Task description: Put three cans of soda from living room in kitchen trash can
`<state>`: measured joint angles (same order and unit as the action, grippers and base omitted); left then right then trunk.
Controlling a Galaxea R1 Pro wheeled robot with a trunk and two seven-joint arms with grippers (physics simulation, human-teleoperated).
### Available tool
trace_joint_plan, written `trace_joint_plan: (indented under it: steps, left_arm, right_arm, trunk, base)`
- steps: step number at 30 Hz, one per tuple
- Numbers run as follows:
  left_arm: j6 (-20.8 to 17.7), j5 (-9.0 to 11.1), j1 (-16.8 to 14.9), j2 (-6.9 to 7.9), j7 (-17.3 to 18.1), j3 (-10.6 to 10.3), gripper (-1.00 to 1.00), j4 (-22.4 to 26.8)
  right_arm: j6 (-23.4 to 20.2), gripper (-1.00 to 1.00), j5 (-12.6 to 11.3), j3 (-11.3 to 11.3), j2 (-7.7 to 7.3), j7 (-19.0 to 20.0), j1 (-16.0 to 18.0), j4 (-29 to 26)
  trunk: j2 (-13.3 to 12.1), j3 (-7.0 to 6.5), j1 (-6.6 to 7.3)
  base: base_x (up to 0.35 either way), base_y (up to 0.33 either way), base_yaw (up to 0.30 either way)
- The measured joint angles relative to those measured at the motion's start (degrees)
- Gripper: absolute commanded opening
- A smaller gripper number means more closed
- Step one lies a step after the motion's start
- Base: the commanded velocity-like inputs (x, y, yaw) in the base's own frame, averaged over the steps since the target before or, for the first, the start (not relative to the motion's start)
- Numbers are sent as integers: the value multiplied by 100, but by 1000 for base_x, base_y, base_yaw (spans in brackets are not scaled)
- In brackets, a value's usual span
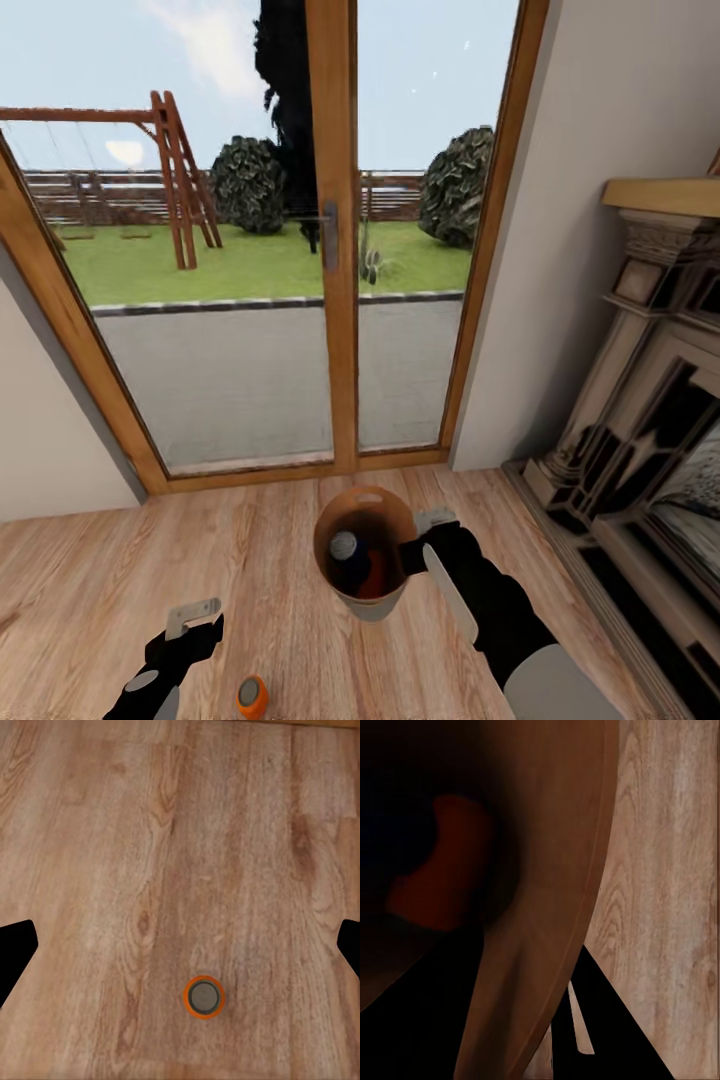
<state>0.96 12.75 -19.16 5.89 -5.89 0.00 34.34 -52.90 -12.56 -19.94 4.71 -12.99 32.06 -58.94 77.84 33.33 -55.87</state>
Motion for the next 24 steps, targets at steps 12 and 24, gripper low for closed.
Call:
trace_joint_plan:
  steps: [12,24]
  left_arm:
    - [-1,2,0,0,0,2,100,4]
    - [0,0,0,-1,0,1,100,9]
  right_arm:
    - [-214,-100,57,5,-13,-2,-2,-276]
    - [-213,-100,33,0,-15,-2,-1,-282]
  trunk:
    - [481,325,-264]
    - [643,481,-352]
  base:
    - [0,0,0]
    - [0,0,0]
